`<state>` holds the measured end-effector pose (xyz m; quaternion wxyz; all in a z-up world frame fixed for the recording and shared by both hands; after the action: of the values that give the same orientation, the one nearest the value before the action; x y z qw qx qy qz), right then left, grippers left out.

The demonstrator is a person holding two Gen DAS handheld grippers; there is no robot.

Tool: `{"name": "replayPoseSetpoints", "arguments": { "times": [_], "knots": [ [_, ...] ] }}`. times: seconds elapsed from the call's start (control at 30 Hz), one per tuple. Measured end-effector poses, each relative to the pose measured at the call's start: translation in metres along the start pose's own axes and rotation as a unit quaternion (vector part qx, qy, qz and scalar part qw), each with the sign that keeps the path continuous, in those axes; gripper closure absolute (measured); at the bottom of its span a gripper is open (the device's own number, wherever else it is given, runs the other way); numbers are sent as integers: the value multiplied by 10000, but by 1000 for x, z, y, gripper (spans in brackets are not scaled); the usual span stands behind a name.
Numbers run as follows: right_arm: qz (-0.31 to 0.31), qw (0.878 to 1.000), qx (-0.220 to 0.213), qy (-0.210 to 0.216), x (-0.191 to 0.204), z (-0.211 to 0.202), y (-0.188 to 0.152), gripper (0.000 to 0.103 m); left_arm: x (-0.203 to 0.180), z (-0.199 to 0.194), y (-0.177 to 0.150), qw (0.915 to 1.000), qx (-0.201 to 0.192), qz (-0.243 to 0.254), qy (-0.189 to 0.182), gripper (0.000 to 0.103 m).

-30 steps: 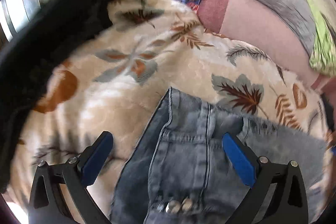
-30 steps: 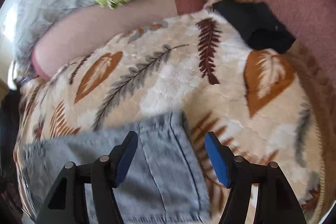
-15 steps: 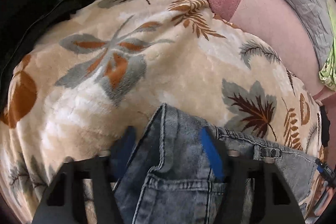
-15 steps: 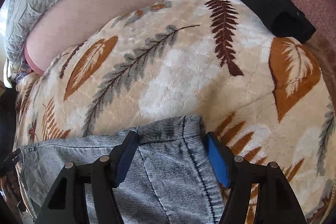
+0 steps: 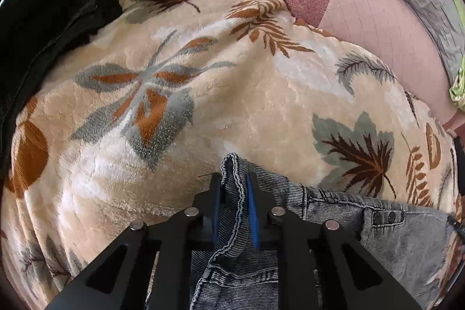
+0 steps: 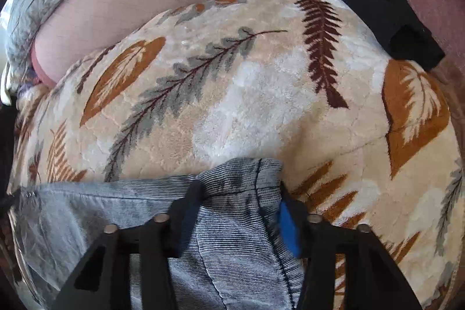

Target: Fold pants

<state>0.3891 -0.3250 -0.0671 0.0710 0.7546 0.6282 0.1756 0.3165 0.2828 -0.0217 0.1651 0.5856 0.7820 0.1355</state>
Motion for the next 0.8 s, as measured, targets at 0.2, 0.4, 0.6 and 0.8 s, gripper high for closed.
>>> {"name": "replayPoseSetpoints", "arguments": {
  "times": [0.2,0.4,0.6,0.8],
  "knots": [
    [28,9995,-301,120,0,-20,4,81,-4,-29,4,9991,-418,39,75,88],
    [73,9977,-592,320,3,-46,4,83,-4,-72,3,9967,-811,-5,-89,89],
    [162,9900,-1191,742,0,-109,-7,85,-4,-145,-14,9889,-1423,34,-431,89],
    [150,9745,-1788,1346,-26,-186,-69,85,8,-228,-80,9738,-2028,179,-1017,89]
  ]
}}
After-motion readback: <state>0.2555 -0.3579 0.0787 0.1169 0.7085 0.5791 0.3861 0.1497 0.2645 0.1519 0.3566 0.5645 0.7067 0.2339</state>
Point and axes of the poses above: each gripper's, at about its wrist camera, not at the fingertips, and z roughly the way its jaws point, x to its left, y to its top, the point moved 4 cm from there along z, roughly the way its jaws point, and after that the axes turned 5 degrees about z, right-handed, at the moved point
